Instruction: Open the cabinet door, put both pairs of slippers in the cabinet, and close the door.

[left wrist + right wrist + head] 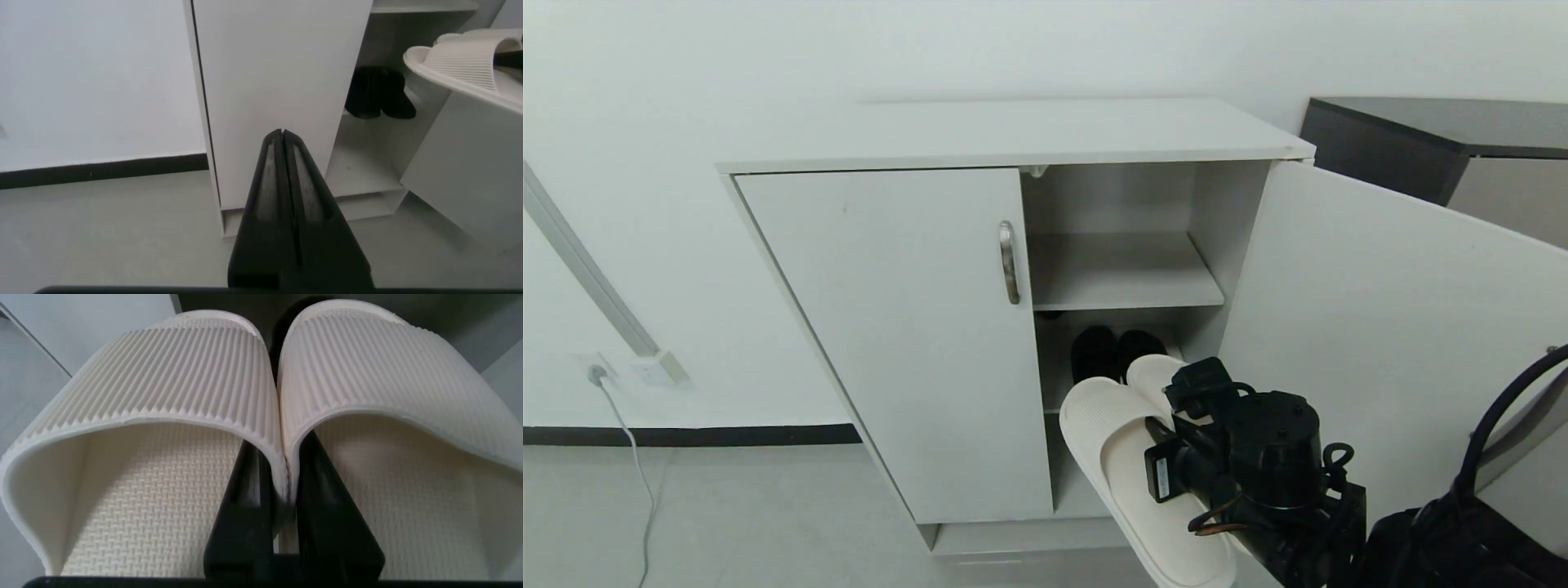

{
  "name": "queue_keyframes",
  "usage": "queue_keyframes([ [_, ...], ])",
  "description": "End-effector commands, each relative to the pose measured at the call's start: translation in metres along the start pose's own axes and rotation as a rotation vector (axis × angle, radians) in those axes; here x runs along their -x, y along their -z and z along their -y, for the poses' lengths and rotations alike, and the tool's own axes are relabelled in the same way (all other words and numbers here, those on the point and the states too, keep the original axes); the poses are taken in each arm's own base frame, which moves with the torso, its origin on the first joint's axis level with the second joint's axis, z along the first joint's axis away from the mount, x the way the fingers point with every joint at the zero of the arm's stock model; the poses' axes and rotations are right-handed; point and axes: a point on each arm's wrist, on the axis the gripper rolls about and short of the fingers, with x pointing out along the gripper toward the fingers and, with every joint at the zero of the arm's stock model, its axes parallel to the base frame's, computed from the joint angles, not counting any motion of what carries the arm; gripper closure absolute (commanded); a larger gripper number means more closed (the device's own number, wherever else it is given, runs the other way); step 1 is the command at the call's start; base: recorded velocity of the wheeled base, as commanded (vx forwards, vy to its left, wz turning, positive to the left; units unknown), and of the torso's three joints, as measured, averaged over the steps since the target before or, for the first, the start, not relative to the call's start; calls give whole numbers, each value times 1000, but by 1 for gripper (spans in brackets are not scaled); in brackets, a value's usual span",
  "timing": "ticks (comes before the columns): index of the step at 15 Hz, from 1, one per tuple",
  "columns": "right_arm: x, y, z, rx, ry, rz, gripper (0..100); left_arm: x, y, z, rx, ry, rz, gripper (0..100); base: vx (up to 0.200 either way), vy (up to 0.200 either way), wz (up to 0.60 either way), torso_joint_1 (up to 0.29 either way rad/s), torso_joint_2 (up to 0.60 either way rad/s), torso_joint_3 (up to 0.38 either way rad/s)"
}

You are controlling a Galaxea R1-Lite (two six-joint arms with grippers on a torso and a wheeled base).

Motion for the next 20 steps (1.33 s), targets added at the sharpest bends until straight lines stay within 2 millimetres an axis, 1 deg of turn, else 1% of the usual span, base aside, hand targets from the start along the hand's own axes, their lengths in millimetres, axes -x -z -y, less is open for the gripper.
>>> queue_keyframes([
  [1, -1, 1, 1, 1, 2, -3, 100, 0, 0, 0, 0, 0, -2, 100, 0, 0, 0, -76, 442, 359],
  [5, -2, 2, 2, 0, 4, -6, 100, 0, 0, 0, 0, -2, 0, 100, 0, 0, 0, -29, 421, 393],
  [7, -4, 2, 5, -5, 19, 0, 100, 0, 0, 0, 1, -2, -2, 100, 0, 0, 0, 5, 173, 158],
  [9, -7, 3, 9, -10, 29, 18, 100, 0, 0, 0, 1, -5, -2, 100, 0, 0, 0, 1, 40, 23],
  [11, -9, 5, 7, -10, 27, 25, 100, 0, 0, 0, -2, -3, -2, 100, 0, 0, 0, 0, 0, 0],
  [14, -12, 6, 7, -7, 34, 28, 100, 0, 0, 0, 0, -3, 0, 100, 0, 200, 0, -2, 6, 7],
  [15, -14, 7, 6, -8, 34, 36, 100, 0, 0, 0, 0, -3, -2, 100, 0, 0, 0, 0, 0, 0],
  [17, -21, 0, 2, -12, 74, 51, 100, 0, 0, 0, 0, -3, -2, 100, 0, 0, 0, 0, 0, 0],
  [18, -25, -3, 0, -11, 132, 34, 100, 0, 0, 0, 0, -3, -2, 100, 0, 0, 0, 0, 0, 0],
  [20, -28, -9, -5, -18, 168, 15, 100, 0, 0, 0, -2, -3, -2, 100, 0, 0, 0, 0, 0, 0],
])
